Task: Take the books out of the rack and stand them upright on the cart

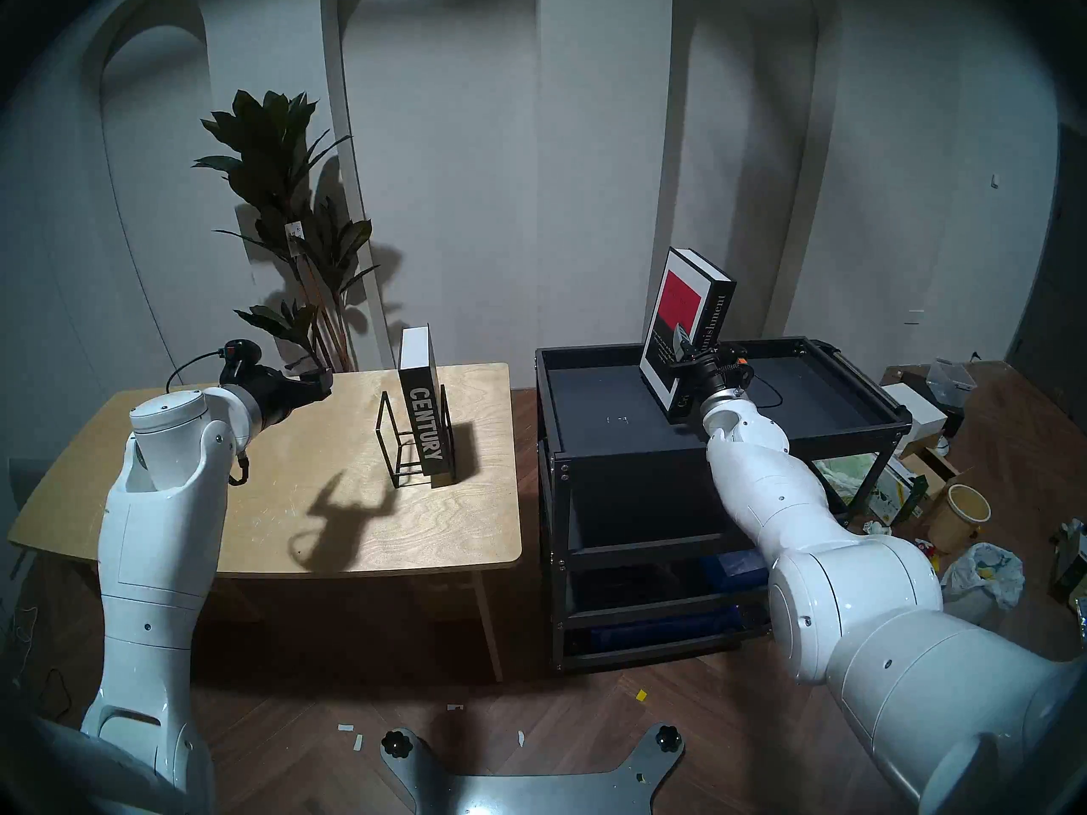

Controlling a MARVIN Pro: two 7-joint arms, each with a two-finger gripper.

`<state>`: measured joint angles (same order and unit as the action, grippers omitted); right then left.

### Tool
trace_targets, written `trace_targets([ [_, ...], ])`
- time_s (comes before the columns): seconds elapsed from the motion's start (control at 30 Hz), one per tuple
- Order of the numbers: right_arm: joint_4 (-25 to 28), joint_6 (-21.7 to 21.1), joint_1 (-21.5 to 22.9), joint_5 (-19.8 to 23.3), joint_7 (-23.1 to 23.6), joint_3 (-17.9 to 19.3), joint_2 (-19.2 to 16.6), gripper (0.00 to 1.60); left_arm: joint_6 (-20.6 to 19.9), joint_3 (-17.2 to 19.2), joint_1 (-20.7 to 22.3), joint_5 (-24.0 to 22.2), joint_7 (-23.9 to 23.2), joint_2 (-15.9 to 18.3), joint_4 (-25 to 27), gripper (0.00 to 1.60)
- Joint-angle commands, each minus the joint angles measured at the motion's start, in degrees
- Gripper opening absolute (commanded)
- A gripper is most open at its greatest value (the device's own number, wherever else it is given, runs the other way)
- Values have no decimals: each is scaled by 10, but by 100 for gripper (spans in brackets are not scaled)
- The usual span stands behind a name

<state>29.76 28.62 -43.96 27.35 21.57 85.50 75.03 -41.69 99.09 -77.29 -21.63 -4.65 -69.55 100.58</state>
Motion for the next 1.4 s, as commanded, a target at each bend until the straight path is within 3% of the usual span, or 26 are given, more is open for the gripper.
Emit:
trace_targets([
  [0.0,52,-38,4,-17,-36,-8,-5,0,-7,-1,3,-2,1,-1,19,160],
  [0.27,120,-107,-43,-25,-82,-13,-2,0,-24,1,-5,-1,6,-6,29,160],
  [0.5,156,-105,-76,-27,-99,-10,-5,0,-33,6,-11,-2,8,-11,35,160],
  [0.63,202,-119,-110,-36,-122,-9,-9,0,-37,5,-12,-3,11,-16,36,160],
  [0.67,190,-114,-106,-36,-120,-9,-7,0,-37,4,-12,-3,12,-17,36,160],
  [0.73,227,-131,-130,-39,-134,-8,-9,0,-39,3,-12,-3,12,-18,36,160],
  [0.77,217,-126,-126,-40,-132,-8,-8,0,-40,3,-12,-3,13,-19,36,160],
  [1.1,303,-179,-179,-44,-165,-2,-12,0,-42,2,-14,-1,20,-24,35,160],
  [1.37,310,-195,-186,-57,-180,-7,-11,0,-41,3,-18,-2,23,-28,36,160],
])
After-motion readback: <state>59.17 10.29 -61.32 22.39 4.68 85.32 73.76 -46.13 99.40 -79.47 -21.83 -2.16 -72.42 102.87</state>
